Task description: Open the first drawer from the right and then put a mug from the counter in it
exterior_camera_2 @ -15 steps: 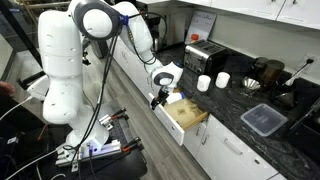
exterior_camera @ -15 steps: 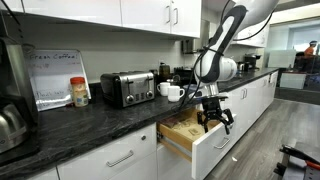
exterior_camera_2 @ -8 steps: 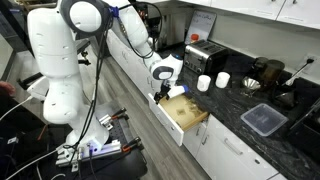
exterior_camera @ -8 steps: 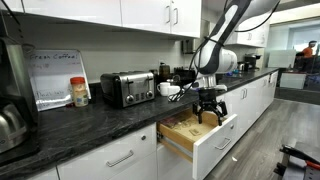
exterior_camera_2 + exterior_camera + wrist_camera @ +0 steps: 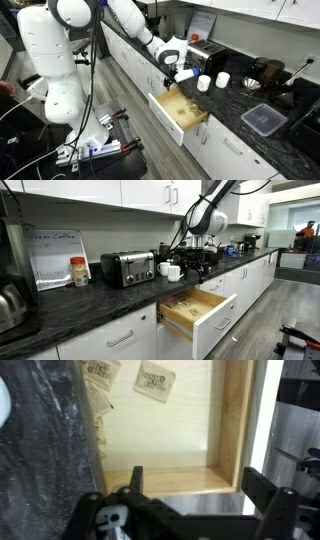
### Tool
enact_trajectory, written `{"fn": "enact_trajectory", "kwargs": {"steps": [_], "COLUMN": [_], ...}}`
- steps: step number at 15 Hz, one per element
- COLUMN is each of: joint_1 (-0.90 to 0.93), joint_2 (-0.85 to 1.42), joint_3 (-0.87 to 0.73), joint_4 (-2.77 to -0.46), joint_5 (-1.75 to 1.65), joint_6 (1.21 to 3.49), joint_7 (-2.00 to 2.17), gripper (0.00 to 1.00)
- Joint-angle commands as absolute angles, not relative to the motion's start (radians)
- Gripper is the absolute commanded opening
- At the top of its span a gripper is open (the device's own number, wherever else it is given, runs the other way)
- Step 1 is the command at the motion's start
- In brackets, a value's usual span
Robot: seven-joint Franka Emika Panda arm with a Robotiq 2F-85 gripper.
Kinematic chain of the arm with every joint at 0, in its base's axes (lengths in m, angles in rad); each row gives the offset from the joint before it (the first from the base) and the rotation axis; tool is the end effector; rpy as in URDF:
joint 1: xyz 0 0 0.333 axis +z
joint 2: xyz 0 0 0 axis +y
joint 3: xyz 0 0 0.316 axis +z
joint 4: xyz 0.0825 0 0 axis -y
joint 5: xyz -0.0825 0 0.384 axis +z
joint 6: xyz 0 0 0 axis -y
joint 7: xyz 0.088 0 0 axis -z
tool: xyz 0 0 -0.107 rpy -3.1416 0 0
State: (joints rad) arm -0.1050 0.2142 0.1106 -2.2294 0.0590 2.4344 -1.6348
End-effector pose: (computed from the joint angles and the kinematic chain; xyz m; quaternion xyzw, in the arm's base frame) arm 0.5449 0.0032 0.2760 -0.6989 -0.7146 -0.0195 0.0242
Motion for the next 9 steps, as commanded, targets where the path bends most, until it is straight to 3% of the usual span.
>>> {"fn": "enact_trajectory", "kwargs": {"steps": [1, 9], "joint_1": [-0.057, -0.058], "joint_2": [0.242, 0.341], "joint_3": [0.056, 0.032], "joint_4": [-2.149, -1.978], "joint_5": [-0.049, -0.157], "joint_6": [2.475, 2.544], "joint_7": [-1.466, -1.295], "gripper": [1.0, 1.0]}}
